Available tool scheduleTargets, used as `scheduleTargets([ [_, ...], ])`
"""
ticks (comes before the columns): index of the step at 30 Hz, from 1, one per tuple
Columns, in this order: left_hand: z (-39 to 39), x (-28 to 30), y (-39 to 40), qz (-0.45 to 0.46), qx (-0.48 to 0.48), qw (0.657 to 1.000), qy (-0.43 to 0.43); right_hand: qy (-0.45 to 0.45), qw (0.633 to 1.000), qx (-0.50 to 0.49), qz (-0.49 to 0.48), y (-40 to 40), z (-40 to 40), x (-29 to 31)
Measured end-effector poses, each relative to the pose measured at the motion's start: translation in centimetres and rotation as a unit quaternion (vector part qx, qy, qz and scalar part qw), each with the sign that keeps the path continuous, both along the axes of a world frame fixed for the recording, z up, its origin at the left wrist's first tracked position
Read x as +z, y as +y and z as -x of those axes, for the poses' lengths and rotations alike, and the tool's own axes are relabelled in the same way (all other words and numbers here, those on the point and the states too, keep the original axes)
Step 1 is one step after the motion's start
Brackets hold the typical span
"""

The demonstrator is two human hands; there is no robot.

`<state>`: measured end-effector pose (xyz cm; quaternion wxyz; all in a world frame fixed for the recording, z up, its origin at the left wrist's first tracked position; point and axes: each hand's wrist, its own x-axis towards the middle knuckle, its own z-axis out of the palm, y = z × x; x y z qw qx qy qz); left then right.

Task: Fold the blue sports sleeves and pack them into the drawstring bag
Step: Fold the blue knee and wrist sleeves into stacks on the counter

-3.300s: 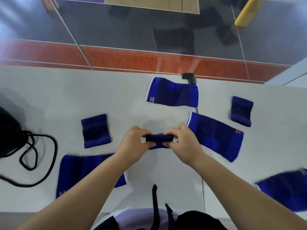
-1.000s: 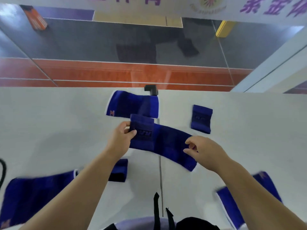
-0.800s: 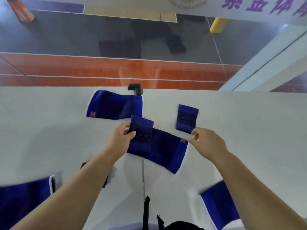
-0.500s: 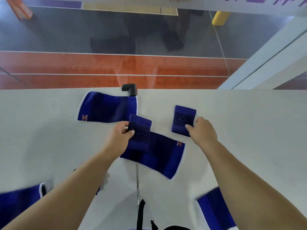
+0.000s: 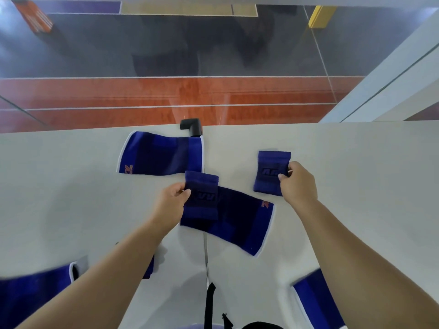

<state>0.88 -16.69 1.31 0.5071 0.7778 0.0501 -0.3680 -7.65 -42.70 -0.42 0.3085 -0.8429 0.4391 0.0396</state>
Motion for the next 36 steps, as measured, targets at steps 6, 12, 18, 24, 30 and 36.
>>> scheduleTargets([
  [6, 0.3, -0.4, 1.1, -0.005, 0.004, 1.0, 0.03, -0.16, 0.972, -0.076, -0.156, 2.0, 2.0, 2.4],
  [12, 0.8, -0.6, 2.2, -0.012, -0.006, 0.999, 0.052, -0.153, 0.912, -0.041, -0.378, 7.1, 2.8, 2.7],
  [18, 1.2, -0.5, 2.7, 0.02, 0.026, 0.995, 0.093, -0.089, 0.913, 0.054, -0.395, 11.8, 1.0, 1.6],
  [24, 1.2, -0.5, 2.7, 0.012, -0.015, 0.998, 0.055, -0.058, 0.94, 0.086, -0.324, 13.5, -0.2, 0.5],
  [30, 1.3, -0.5, 2.7, 0.005, -0.053, 0.998, 0.029, -0.033, 0.969, 0.109, -0.219, 14.2, 0.1, 0.0],
  [36, 1.0, 0.4, 2.6, 0.056, -0.021, 0.998, 0.037, -0.045, 0.956, 0.053, -0.285, 13.7, 0.1, 1.0],
])
